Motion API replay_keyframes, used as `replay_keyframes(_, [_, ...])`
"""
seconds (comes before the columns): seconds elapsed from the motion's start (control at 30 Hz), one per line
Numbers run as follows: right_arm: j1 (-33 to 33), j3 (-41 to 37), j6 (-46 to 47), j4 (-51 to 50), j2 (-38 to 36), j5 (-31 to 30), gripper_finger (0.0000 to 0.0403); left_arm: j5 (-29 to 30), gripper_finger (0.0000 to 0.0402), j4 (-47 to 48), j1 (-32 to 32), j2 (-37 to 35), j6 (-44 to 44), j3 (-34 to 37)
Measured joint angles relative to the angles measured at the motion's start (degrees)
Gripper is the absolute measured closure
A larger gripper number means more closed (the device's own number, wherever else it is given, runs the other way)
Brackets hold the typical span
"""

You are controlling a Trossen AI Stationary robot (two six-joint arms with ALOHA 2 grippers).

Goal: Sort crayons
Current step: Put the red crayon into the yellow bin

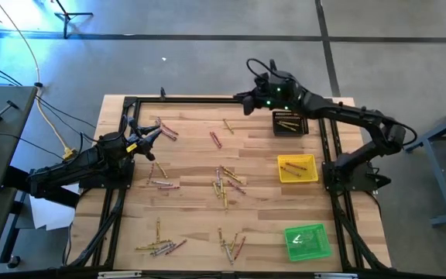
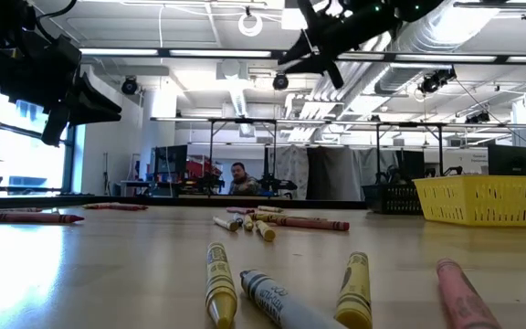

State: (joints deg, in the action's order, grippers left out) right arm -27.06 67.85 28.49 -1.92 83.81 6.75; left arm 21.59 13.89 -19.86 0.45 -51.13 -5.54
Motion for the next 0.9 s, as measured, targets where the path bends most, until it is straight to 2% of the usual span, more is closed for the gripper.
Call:
replay_keyframes(0.27, [4.29,0.02,0.02,-1.34,0.0,-0.16,0.0314,-0.03,0.0324,0.0,0.01,0.02,0.63,0.0])
replay_keyframes(0.5, [5.98,0.0,0.02,-2.15,0.02,-0.97,0.0314,-3.71,0.0324,0.0,0.0,0.02,11.81,0.02])
replay_keyframes(0.6, [6.0,0.02,0.02,-2.15,0.04,-1.02,0.0314,-8.73,0.0324,-0.95,0.0,0.02,17.02,0.02])
replay_keyframes(0.77, [5.71,0.02,-0.28,-2.13,0.04,-2.68,0.0314,-22.08,0.0324,-4.58,0.04,0.02,28.24,0.02])
replay_keyframes(0.9, [5.3,0.02,-0.25,-2.13,0.04,-3.41,0.0314,-26.35,0.0324,-7.41,0.02,0.02,37.11,-0.02])
